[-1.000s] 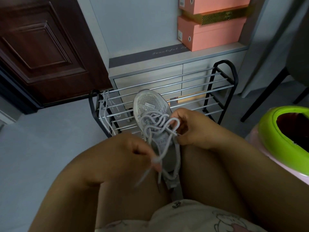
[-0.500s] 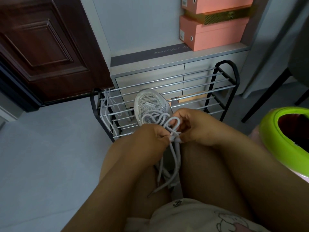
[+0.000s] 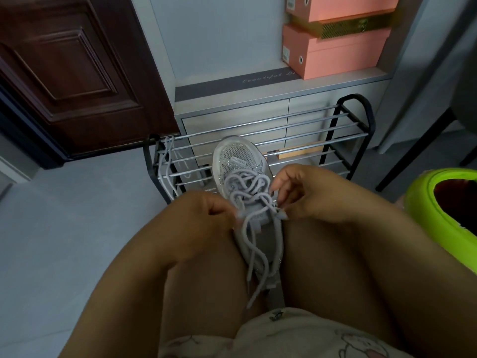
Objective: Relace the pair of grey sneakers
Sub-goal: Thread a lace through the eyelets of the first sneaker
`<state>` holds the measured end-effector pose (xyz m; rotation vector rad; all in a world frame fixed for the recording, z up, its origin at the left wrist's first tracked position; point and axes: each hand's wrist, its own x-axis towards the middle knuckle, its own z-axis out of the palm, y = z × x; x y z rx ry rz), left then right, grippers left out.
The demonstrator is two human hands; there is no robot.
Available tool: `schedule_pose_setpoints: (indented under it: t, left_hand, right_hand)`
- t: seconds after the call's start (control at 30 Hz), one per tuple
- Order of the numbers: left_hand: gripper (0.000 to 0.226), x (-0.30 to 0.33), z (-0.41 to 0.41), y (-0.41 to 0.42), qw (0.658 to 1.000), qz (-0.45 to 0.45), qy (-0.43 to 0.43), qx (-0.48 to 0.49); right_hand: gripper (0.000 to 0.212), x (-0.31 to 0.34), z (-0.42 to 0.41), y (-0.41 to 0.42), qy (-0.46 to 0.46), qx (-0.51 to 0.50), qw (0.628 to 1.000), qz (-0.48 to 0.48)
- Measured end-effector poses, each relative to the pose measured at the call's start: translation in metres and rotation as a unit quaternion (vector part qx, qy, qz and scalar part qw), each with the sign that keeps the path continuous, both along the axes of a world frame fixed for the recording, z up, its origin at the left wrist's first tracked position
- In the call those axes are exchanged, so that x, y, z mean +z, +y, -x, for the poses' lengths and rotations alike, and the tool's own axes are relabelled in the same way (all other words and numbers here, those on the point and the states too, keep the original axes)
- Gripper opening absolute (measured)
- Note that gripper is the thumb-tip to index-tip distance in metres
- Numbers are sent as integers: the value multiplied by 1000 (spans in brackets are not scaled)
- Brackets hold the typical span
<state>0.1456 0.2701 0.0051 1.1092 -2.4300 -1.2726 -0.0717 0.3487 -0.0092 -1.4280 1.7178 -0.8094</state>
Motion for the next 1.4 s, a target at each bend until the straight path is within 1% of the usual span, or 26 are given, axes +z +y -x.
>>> schedule_pose_setpoints:
  t: [0.1,0.13,0.17,0.23,0.3,0.4,0.47,0.53,0.6,0.63,0.7,0.8,0.83,0.9,0.97,1.03,1.1,1.2,1.23,1.27,1.33,1.37,1.4]
  left_hand:
    - [19,-3,-1,-15,989,72,22,126]
    - [21,-6,1,-21,982,95,33,160]
    - [17,-8,4,-26,977,105,48,177]
    - [7,-14,13,-30,979,91,66,171]
    - [8,-22,23,-31,983,86,63,146]
    - [13,-28,27,-29,984,109,85,112]
    - [11,-31,23,-30,983,79,127,111]
    - [8,-33,18,-29,974,33,186,127]
    - [8,-36,14,-28,959,-4,246,138]
    - [8,-37,13,-27,954,-15,265,137]
    - [10,-40,10,-26,949,-38,290,120]
    - [5,-43,4,-27,927,-120,348,65]
    - [6,-44,2,-28,922,-139,357,50]
    - [11,-43,0,-30,924,-157,347,21]
    - [10,-42,0,-31,940,-143,311,-6]
    - [14,-40,5,-28,962,-95,256,-17]
    - [22,-43,12,-25,976,-37,214,12]
    - [6,-44,18,-25,980,-3,185,66]
    - [13,-46,19,-25,982,20,174,65]
    - [15,-47,19,-25,984,46,162,53]
    - [7,-48,20,-26,983,98,151,24]
    - [8,-49,20,-26,982,106,152,13]
    - [12,-50,19,-27,983,93,161,5]
  right_hand:
    - [21,14,7,-1,-36,-5,999,20]
    - [16,18,9,-3,-40,-18,999,30]
    - [12,21,11,-8,-24,-30,999,39]
    - [12,23,12,-21,59,-41,996,47]
    - [17,19,5,-34,138,-30,989,41]
    - [8,10,-4,-42,154,3,987,53]
    - [5,6,-3,-41,124,12,990,69]
    - [7,3,2,-36,36,4,996,85]
    - [9,-1,6,-30,-69,-3,994,88]
    - [12,-4,8,-28,-103,2,991,86]
    - [18,-7,9,-25,-140,28,986,87]
    - [21,-9,13,-24,-183,48,978,89]
    - [21,-9,14,-23,-191,52,976,86]
    - [20,-7,16,-23,-184,66,978,72]
    - [19,-7,14,-25,-164,68,983,56]
    - [18,-9,9,-31,-156,40,986,39]
    - [13,-11,1,-35,-141,15,989,32]
    - [10,-14,-6,-35,-113,21,992,44]
    - [11,-13,-8,-34,-98,33,993,49]
    - [12,-12,-9,-33,-88,48,993,55]
    - [10,-11,-11,-32,-88,77,991,64]
    - [9,-10,-11,-31,-99,82,990,63]
    - [9,-10,-10,-31,-120,76,988,59]
